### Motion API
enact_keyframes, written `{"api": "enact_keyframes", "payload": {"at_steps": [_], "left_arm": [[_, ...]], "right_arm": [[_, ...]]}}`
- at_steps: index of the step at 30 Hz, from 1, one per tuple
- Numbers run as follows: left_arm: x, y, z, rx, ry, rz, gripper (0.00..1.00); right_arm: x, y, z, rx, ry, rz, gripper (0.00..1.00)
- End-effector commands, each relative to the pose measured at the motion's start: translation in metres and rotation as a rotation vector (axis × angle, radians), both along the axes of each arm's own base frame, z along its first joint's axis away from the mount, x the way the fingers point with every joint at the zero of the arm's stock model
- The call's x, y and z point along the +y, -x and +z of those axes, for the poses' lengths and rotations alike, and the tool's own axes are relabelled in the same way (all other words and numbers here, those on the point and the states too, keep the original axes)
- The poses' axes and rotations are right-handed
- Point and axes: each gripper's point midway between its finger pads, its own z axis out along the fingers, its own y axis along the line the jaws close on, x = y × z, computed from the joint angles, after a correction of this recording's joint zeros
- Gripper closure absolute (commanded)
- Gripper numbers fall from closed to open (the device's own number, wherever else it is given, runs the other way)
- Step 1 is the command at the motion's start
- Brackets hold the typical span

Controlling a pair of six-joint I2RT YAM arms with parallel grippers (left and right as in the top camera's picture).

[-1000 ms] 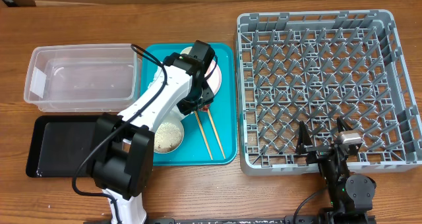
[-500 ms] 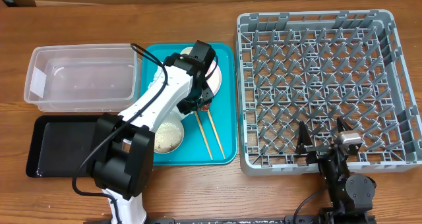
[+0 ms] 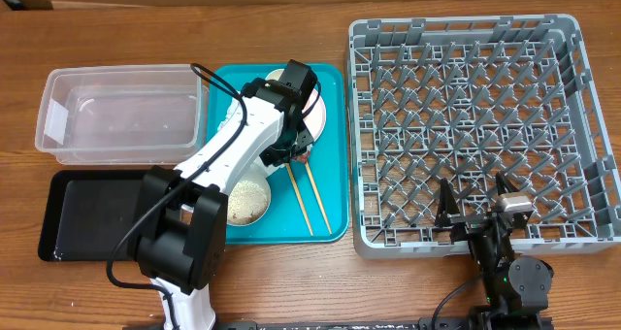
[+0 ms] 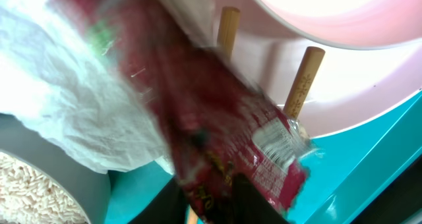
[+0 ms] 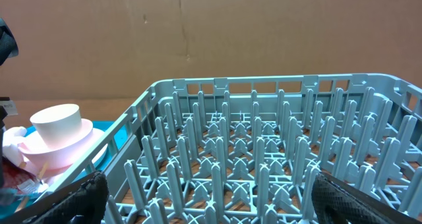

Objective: Sort waste into correct bins and load items into the dishwasher
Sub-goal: 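Carry the red wrapper left and release it into the clear bin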

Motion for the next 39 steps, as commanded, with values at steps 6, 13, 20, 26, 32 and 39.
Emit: {"api": "enact_keyframes", "payload": {"at_steps": [6,13,20,26,32,39], "left_arm": [[-0.001,-0.005,0.002,-0.014,-0.006,0.004,0.96],[0.002,-0.015,0.045,-0.113,0.038,0.02,0.96],[0.044,-0.024,0.117,-0.291,0.032,0.065,0.96],[0.131,-0.018,0.14,-0.321,-0.11,0.253,0.95],[0.203,-0.012,0.126,-0.253,-0.154,0.44,0.94],[0.258,-0.014,0.099,-0.198,-0.176,0.584,0.94]], "right_arm": [[-0.001,0.0,-0.001,-0.007,0.004,-0.003,0.0],[-0.001,0.0,-0.001,-0.007,0.004,-0.003,0.0],[-0.001,0.0,-0.001,-0.007,0.003,-0.003,0.0],[-0.001,0.0,-0.001,-0.007,0.003,-0.003,0.0],[-0.001,0.0,-0.001,-0.007,0.003,-0.003,0.0],[-0.001,0.0,-0.001,-0.007,0.003,-0.003,0.0]]}}
